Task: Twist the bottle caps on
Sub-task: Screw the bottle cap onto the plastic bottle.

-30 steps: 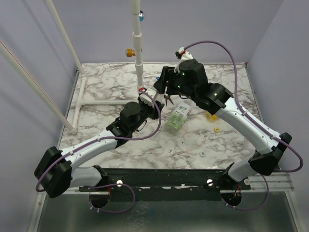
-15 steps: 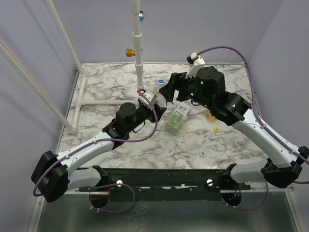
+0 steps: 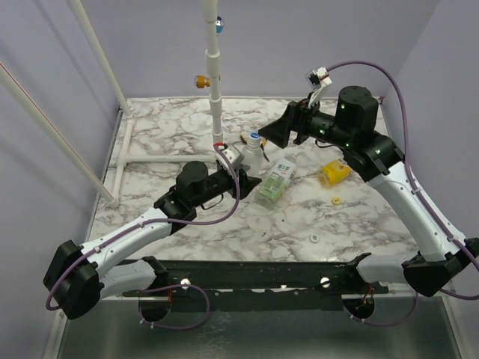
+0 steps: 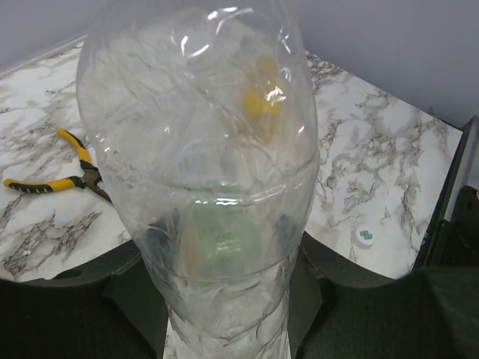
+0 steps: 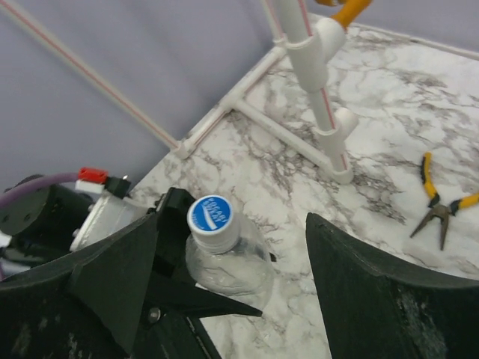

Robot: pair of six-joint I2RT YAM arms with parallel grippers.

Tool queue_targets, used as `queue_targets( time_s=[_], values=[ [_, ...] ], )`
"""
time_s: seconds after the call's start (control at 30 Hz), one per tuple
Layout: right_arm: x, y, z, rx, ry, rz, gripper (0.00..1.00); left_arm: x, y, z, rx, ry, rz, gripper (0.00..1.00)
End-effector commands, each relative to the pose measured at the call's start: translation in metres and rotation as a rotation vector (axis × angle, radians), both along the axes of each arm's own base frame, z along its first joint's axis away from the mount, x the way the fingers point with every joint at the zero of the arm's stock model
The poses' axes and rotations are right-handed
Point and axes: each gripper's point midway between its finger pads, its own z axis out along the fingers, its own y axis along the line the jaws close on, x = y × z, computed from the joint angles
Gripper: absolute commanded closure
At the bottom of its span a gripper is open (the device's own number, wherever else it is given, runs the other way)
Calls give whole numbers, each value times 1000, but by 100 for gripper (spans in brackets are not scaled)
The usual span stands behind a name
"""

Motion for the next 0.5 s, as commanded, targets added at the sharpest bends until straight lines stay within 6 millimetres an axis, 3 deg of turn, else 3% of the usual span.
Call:
queue_targets(
  time_s=[0.0, 0.1, 0.47],
  values=[
    [-37, 12, 21, 70, -73, 261, 16, -19, -8, 9, -26, 32, -104, 100],
    [-44, 13, 18, 100, -62, 344, 16, -24, -10, 14, -38, 39, -132, 100],
    [-31, 27, 0, 159, 21, 360, 14, -27, -14, 18, -53, 50, -160, 100]
  ],
)
